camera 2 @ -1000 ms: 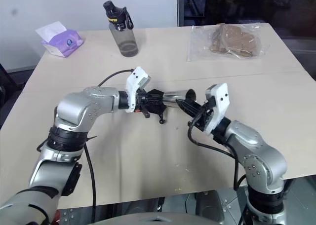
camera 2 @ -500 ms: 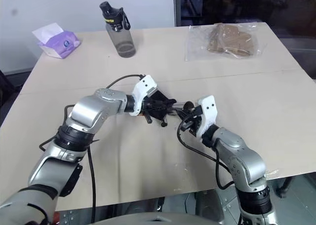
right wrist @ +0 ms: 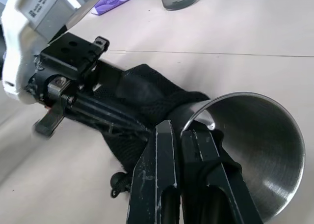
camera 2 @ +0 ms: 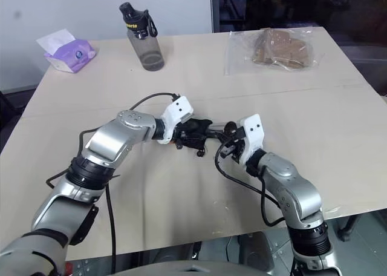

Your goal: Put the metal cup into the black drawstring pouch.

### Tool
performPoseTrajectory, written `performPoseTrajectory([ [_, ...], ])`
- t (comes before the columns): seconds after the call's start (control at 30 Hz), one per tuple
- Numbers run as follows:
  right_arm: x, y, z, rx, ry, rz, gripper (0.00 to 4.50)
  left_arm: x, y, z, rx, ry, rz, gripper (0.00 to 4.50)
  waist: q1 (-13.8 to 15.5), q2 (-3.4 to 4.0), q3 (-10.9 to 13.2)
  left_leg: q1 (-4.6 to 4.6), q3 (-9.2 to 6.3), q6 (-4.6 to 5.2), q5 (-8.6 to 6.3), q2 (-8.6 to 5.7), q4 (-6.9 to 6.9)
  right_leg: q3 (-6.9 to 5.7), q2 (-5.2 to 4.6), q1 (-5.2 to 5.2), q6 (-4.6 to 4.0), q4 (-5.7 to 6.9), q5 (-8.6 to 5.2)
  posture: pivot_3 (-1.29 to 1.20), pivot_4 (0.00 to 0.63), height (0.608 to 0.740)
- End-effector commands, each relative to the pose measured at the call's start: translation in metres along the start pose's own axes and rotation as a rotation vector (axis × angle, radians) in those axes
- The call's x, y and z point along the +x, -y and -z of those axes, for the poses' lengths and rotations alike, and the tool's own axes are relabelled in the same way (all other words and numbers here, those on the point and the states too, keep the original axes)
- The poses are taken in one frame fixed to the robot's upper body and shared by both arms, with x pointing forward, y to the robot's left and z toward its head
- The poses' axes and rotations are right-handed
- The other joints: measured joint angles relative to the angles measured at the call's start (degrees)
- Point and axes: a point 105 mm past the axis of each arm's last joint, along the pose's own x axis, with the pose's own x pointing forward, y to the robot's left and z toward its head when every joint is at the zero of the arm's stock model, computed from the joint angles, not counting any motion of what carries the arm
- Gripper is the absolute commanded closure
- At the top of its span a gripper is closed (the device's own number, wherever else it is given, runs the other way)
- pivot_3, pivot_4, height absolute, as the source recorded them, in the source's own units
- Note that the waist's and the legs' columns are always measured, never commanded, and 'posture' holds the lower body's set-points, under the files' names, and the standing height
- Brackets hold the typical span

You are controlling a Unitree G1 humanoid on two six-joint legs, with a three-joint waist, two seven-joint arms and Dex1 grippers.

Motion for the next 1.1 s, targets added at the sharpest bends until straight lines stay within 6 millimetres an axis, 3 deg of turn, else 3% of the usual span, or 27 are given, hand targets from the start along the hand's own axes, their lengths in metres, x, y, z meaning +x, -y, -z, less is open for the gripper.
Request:
performPoseTrajectory([
  [0.03,-0.002,-0.006,-0.015,-0.035,0.048,-0.021,4.5,-0.007,-0.003,-0.015,-0.026,0.068,0.0,4.41,-0.01,0.0,0.0,0.0,-0.01,0.0,0.0,0.0,0.0,0.0,0.0,0.0,0.0,0.0,0.0,0.0,0.15,0.74],
  [0.23,-0.002,-0.008,-0.015,-0.019,0.058,-0.033,4.5,-0.011,-0.003,-0.019,-0.095,0.091,0.033,4.41,-0.13,0.0,0.0,0.0,-0.01,0.0,0.0,0.0,0.0,0.0,0.0,-0.01,0.0,0.01,0.0,0.0,0.15,0.74],
  [0.4,0.001,-0.018,-0.019,0.111,0.119,-0.097,4.5,-0.01,-0.004,-0.026,-0.189,0.129,0.058,4.41,-0.13,0.0,0.0,0.0,-0.02,0.0,0.0,0.0,0.0,0.0,0.0,-0.01,0.0,0.02,0.0,0.0,0.15,0.74],
  [0.5,0.01,-0.022,-0.009,0.125,0.091,-0.123,4.5,-0.011,-0.003,-0.028,-0.214,0.143,0.065,4.41,-0.18,0.0,0.0,0.01,-0.01,0.0,0.0,0.0,0.0,0.01,0.0,-0.01,0.0,0.02,0.0,0.0,0.15,0.74],
  [0.73,0.025,-0.016,0.013,-0.002,0.006,-0.125,4.5,-0.017,-0.002,-0.032,-0.231,0.165,0.07,4.41,-0.57,0.0,-0.01,0.29,0.05,0.0,0.0,-0.01,-0.03,0.26,0.09,0.02,0.0,0.18,0.0,0.0,0.15,0.74],
  [0.97,0.027,-0.006,0.035,-0.147,-0.089,-0.114,4.5,-0.023,-0.003,-0.04,-0.239,0.216,0.069,4.41,-0.55,-0.01,-0.03,0.48,0.04,0.0,0.0,0.0,0.0,0.29,0.11,0.12,0.0,0.36,0.0,0.0,0.15,0.74],
  [1.1,0.022,0.002,0.038,-0.139,-0.09,-0.081,4.5,-0.029,-0.007,-0.039,-0.258,0.231,0.057,4.41,-0.54,-0.02,-0.04,0.51,0.01,0.0,0.0,0.0,0.02,0.29,0.12,0.15,0.0,0.38,0.0,0.0,0.15,0.74],
])
